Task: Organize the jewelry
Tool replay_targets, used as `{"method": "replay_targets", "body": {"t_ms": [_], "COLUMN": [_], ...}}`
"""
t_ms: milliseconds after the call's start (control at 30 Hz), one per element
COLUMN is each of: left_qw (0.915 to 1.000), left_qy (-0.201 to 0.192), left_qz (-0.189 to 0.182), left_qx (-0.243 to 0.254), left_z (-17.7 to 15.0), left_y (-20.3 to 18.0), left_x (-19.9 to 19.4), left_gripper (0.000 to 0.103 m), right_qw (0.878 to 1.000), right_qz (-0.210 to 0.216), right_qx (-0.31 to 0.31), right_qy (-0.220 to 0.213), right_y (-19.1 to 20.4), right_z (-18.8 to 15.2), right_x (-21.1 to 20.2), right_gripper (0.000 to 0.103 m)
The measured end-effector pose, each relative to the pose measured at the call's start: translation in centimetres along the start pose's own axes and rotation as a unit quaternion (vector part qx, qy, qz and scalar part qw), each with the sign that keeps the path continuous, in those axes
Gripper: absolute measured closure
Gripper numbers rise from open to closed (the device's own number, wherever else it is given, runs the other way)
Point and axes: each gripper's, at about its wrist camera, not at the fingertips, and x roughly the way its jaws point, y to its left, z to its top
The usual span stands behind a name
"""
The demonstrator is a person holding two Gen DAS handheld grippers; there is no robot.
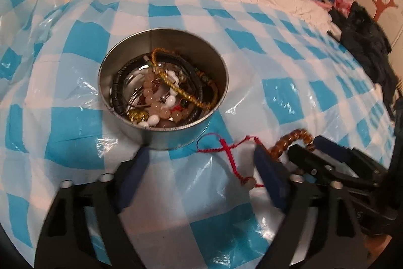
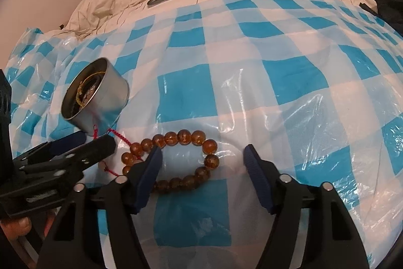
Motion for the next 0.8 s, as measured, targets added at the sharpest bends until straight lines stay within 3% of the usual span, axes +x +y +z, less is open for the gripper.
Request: {"method": "replay_targets", "body": {"t_ms": [67, 167, 200, 400, 467, 533, 667, 767, 800], "left_qw": [0.9997, 0.9983, 0.9982, 0.9988, 0.9991, 0.9994, 0.9995, 0.9994, 0.9993], "left_qy": [0.006, 0.015, 0.016, 0.002, -0.009, -0.014, -0.013, -0.005, -0.002], "left_qz": [-0.007, -0.016, -0.02, -0.019, -0.009, -0.007, -0.003, -0.004, -0.004], "left_qx": [0.024, 0.054, 0.054, 0.046, 0.04, 0.032, 0.027, 0.034, 0.036], "left_z": [-0.2, -0.8, -0.9, -1.7, -1.7, -1.6, -1.3, -1.4, -1.5], "left_y": [-0.5, -0.7, -0.4, 2.8, 4.2, 5.2, 5.9, 5.6, 5.5], "left_x": [-0.1, -0.8, -1.1, -4.7, -6.1, -6.8, -6.8, -6.4, -6.2], "left_gripper": [0.072, 0.097, 0.1, 0.101, 0.101, 0.101, 0.101, 0.101, 0.101], "right_qw": [1.0, 0.999, 0.999, 0.994, 0.995, 0.996, 0.995, 0.991, 0.991], "right_qz": [0.005, 0.013, 0.019, 0.077, 0.062, 0.036, 0.014, 0.021, 0.026], "right_qx": [-0.017, -0.043, -0.049, -0.072, -0.08, -0.083, -0.103, -0.132, -0.134], "right_qy": [0.004, 0.009, 0.011, 0.011, 0.002, -0.001, 0.007, 0.009, 0.011], "right_y": [0.8, 2.0, 2.3, 4.0, 4.2, 4.1, 4.4, 5.3, 5.4], "right_z": [-0.2, -0.6, -0.7, -1.1, -0.9, -1.0, -1.3, -1.7, -1.7], "right_x": [0.0, -0.1, -0.1, -1.0, -1.2, -0.9, 0.0, 0.1, 0.0], "right_gripper": [0.045, 0.049, 0.05, 0.055, 0.055, 0.046, 0.045, 0.063, 0.076]}}
